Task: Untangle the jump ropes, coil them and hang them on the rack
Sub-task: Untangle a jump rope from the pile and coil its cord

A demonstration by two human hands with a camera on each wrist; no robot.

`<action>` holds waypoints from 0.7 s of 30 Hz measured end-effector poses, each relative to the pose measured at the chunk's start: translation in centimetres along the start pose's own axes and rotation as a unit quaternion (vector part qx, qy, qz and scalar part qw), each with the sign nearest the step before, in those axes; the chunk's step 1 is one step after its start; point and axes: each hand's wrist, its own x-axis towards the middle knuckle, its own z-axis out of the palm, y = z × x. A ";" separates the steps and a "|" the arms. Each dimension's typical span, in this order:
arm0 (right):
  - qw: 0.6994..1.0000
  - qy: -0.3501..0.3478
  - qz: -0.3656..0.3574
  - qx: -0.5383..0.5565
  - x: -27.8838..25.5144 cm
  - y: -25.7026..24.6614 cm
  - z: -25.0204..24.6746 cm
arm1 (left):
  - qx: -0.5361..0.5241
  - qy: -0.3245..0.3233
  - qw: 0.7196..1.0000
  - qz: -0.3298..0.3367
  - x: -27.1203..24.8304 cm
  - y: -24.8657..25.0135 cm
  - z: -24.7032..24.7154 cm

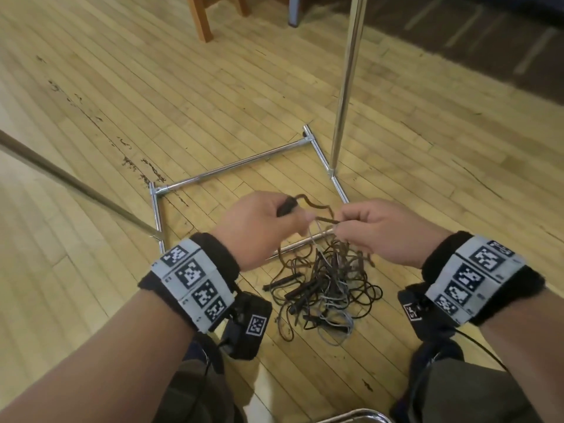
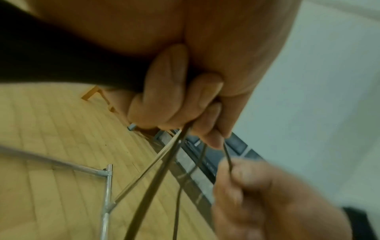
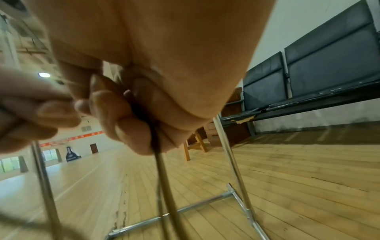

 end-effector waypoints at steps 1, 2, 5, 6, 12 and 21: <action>1.000 0.002 0.008 -0.010 -0.1 0.8 -0.3 | -0.051 0.029 0.998 -0.009 0.1 -0.3 -0.5; 0.999 0.008 0.021 -0.032 0.0 1.7 -0.7 | -0.108 0.063 0.992 -0.025 0.2 -0.6 -1.2; 0.990 0.038 0.084 -0.102 0.2 4.9 -2.0 | -0.248 0.199 0.944 -0.088 0.8 -1.8 -3.9; 0.985 0.043 0.105 -0.129 0.1 5.8 -2.5 | -0.289 0.239 0.921 -0.109 0.9 -2.2 -5.0; 0.961 0.032 0.169 -0.215 -0.5 7.5 -3.4 | -0.316 0.316 0.878 -0.171 0.1 -4.8 -7.6; 0.998 -0.009 0.016 -0.064 -0.3 -1.2 0.0 | -0.034 0.047 0.998 -0.010 -1.2 0.0 -1.2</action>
